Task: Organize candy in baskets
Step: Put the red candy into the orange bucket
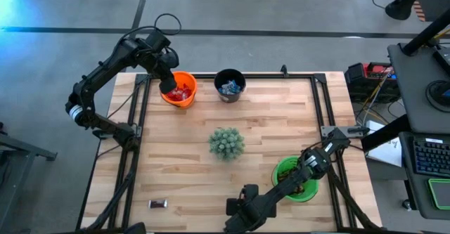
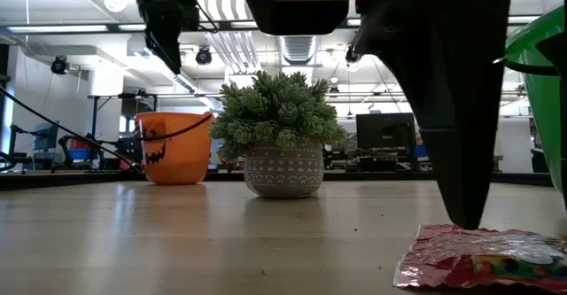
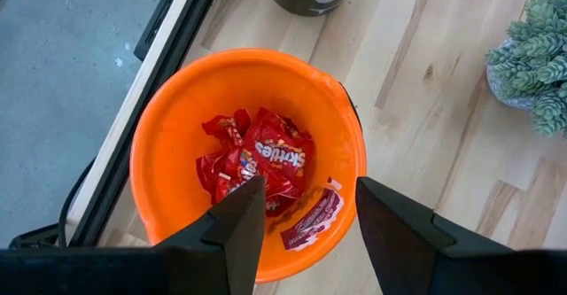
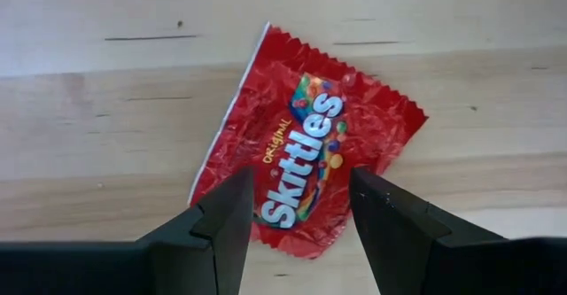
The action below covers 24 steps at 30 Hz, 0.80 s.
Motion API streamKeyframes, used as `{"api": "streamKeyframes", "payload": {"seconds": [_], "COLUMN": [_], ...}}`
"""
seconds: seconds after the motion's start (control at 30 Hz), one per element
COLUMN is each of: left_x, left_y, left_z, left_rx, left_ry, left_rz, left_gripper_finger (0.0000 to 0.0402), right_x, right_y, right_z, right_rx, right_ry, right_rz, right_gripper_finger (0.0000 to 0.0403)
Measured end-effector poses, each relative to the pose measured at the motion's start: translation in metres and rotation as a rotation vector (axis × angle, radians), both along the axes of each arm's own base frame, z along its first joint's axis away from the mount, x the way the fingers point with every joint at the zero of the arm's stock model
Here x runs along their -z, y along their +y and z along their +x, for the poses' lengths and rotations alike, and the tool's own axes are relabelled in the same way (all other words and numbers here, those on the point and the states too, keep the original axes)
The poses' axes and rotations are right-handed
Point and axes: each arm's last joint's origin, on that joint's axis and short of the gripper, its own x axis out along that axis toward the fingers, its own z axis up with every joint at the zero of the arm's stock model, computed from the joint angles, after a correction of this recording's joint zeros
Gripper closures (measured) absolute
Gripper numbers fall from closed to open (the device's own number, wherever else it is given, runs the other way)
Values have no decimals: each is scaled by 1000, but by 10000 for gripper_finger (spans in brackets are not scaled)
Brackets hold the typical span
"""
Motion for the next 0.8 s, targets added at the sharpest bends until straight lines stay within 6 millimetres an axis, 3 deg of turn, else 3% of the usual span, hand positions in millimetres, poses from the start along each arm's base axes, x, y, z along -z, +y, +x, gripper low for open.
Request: {"api": "streamKeyframes", "payload": {"seconds": [0.47, 0.8], "left_x": [0, 0], "left_y": [0, 0], "left_z": [0, 0], "left_rx": [0, 0], "left_ry": [0, 1], "left_rz": [-1, -2], "left_gripper_finger": [242, 242], "right_x": [11, 34], "right_y": [-8, -10], "right_z": [1, 1], "right_rx": [20, 26], "right_ry": [33, 29], "right_rz": [-8, 48], "right_gripper_finger": [225, 225]}}
